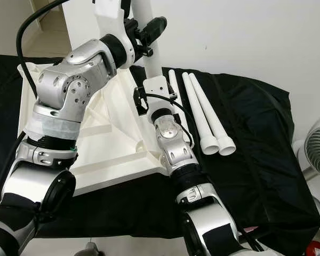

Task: Building children table

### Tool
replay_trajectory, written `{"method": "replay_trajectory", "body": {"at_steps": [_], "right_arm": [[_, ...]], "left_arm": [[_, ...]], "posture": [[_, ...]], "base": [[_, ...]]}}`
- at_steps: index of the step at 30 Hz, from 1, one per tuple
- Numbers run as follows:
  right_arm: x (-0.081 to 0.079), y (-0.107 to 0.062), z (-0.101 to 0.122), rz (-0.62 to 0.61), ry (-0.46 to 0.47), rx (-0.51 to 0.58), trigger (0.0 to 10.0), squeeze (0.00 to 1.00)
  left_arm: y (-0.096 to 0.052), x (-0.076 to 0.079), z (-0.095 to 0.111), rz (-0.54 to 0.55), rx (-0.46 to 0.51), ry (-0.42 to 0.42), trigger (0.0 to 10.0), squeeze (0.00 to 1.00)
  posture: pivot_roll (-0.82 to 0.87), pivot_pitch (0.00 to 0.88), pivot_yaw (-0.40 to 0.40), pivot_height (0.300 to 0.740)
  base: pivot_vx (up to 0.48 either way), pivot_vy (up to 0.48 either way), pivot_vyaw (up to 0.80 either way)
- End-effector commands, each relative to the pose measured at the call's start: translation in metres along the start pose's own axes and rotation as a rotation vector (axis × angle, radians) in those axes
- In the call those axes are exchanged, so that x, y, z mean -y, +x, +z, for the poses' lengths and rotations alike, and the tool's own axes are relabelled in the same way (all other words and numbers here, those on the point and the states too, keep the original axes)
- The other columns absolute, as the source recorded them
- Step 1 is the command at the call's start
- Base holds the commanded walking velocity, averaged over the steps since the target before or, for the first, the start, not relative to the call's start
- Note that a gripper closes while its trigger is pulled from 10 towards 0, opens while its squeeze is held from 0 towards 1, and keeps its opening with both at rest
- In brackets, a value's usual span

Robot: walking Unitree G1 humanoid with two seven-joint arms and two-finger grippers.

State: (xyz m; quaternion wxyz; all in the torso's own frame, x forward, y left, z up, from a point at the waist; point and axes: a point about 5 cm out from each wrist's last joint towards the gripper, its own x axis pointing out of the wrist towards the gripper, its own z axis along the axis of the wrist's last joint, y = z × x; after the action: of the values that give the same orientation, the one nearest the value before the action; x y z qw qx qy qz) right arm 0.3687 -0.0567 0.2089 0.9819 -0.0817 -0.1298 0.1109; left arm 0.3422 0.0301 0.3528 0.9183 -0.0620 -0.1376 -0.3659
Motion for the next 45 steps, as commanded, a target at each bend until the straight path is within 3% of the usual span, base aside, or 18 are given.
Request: {"method": "replay_trajectory", "body": {"at_steps": [1, 2, 13, 14, 15, 16, 23, 24, 25, 34, 35, 36, 45], "right_arm": [[-0.001, 0.004, 0.006, 0.001, 0.002, 0.026, 4.0, 0.0], [-0.001, 0.004, 0.007, -0.002, 0.001, 0.028, 0.0, 0.0], [0.001, 0.007, 0.009, -0.021, -0.017, 0.041, 0.0, 0.0], [0.001, 0.007, 0.009, -0.021, -0.015, 0.04, 2.4, 0.0], [0.001, 0.007, 0.009, -0.021, -0.015, 0.04, 2.4, 0.0], [0.0, 0.007, 0.009, -0.021, -0.008, 0.039, 10.0, 0.0], [-0.001, 0.007, 0.009, -0.026, 0.002, 0.039, 10.0, 0.0], [0.0, 0.007, 0.009, -0.031, 0.01, 0.036, 10.0, 0.0], [0.0, 0.007, 0.009, -0.036, 0.016, 0.036, 10.0, 0.0], [0.006, 0.007, 0.008, -0.079, 0.054, 0.034, 10.0, 0.0], [0.008, 0.006, 0.008, -0.088, 0.065, 0.032, 10.0, 0.0], [0.011, 0.006, 0.007, -0.104, 0.085, 0.027, 10.0, 0.0], [0.022, 0.003, 0.002, -0.145, 0.127, 0.013, 10.0, 0.0]], "left_arm": [[0.006, 0.016, 0.006, -0.066, 0.021, 0.001, 10.0, 0.0], [0.006, 0.016, 0.006, -0.067, 0.022, 0.002, 10.0, 0.0], [0.006, 0.022, 0.004, -0.075, 0.023, 0.008, 10.0, 0.0], [0.006, 0.023, 0.004, -0.077, 0.023, 0.011, 10.0, 0.0], [0.006, 0.023, 0.004, -0.077, 0.023, 0.011, 10.0, 0.0], [0.006, 0.025, 0.004, -0.082, 0.023, 0.015, 10.0, 0.0], [0.006, 0.027, 0.003, -0.092, 0.029, 0.023, 10.0, 0.0], [0.007, 0.028, 0.004, -0.103, 0.035, 0.015, 10.0, 0.69], [0.006, 0.029, 0.003, -0.12, 0.036, 0.005, 10.0, 1.0], [0.002, 0.032, 0.004, -0.171, 0.06, -0.05, 10.0, 1.0], [0.001, 0.032, 0.004, -0.174, 0.068, -0.062, 10.0, 0.09], [-0.003, 0.031, 0.005, -0.167, 0.09, -0.093, 10.0, 0.0], [-0.02, 0.011, -0.001, -0.099, 0.105, -0.149, 10.0, 0.0]], "posture": [[0.06, 0.0, -0.067, 0.74], [0.06, 0.0, -0.069, 0.74], [0.06, 0.0, -0.069, 0.74], [0.06, 0.0, -0.069, 0.74], [0.06, 0.0, -0.069, 0.74], [0.06, 0.0, -0.069, 0.74], [0.06, 0.0, -0.067, 0.74], [0.06, 0.0, -0.067, 0.74], [0.06, 0.0, -0.068, 0.74], [0.06, 0.0, -0.069, 0.74], [0.06, 0.0, -0.069, 0.74], [0.06, 0.0, -0.067, 0.74], [0.07, 0.0, -0.065, 0.74]], "base": [[0.0, 0.0, 0.0], [0.0, 0.0, 0.0], [0.0, 0.0, 0.0], [0.0, 0.0, 0.0], [0.0, 0.0, 0.0], [0.0, 0.0, 0.0], [0.0, 0.0, 0.0], [0.0, 0.0, 0.0], [0.0, 0.0, 0.0], [0.0, 0.0, 0.0], [0.0, 0.0, 0.0], [0.0, 0.0, 0.0], [0.0, 0.0, 0.0]]}}
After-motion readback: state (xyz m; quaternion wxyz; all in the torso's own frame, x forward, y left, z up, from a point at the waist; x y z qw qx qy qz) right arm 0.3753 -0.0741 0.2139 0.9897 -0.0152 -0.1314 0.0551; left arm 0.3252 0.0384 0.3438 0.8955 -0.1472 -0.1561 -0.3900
